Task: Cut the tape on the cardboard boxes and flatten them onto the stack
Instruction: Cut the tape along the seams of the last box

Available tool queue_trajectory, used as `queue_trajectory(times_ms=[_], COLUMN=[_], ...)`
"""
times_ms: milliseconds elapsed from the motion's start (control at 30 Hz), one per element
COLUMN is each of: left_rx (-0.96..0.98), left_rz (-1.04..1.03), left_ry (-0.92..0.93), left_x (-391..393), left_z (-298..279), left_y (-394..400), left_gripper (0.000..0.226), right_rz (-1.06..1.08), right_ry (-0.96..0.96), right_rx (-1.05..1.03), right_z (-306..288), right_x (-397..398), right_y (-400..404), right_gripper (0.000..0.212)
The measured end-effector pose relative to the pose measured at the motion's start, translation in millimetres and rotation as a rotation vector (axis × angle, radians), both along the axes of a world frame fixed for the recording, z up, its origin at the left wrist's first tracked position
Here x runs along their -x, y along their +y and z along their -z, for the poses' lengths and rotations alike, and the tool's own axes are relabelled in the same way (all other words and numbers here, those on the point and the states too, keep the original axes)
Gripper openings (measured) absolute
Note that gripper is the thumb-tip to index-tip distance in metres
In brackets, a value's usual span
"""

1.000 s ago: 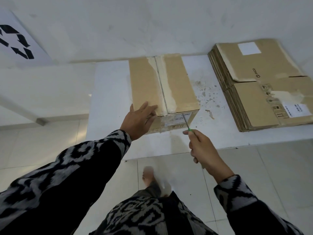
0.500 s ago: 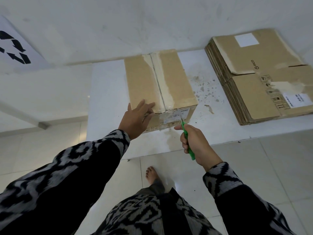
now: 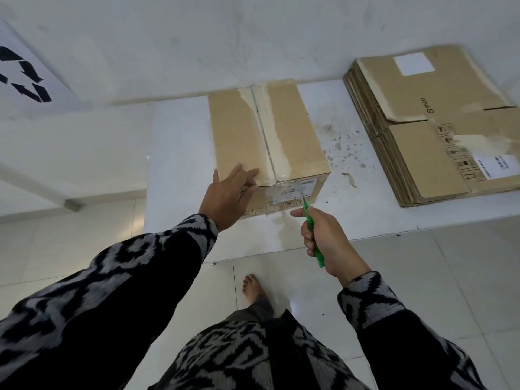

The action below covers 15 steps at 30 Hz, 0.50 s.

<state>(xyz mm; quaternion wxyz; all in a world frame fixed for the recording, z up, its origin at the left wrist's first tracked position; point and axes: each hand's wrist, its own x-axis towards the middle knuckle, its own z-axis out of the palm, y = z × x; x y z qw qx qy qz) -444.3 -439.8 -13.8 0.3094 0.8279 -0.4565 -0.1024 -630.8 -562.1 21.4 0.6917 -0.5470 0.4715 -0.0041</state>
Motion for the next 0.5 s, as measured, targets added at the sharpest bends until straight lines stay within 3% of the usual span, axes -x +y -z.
queue_trajectory(times_ms=[500], left_rx=[0.016], left_rz=[-0.004], left_ry=[-0.031], left_x=[0], left_z=[2], left_y=[0], left_gripper=[0.016], right_rz=[-0.114], right_ry=[0.068], right_rx=[-0.003], right_z=[-20], right_x=[-35], right_y=[-6], right_gripper=[0.037])
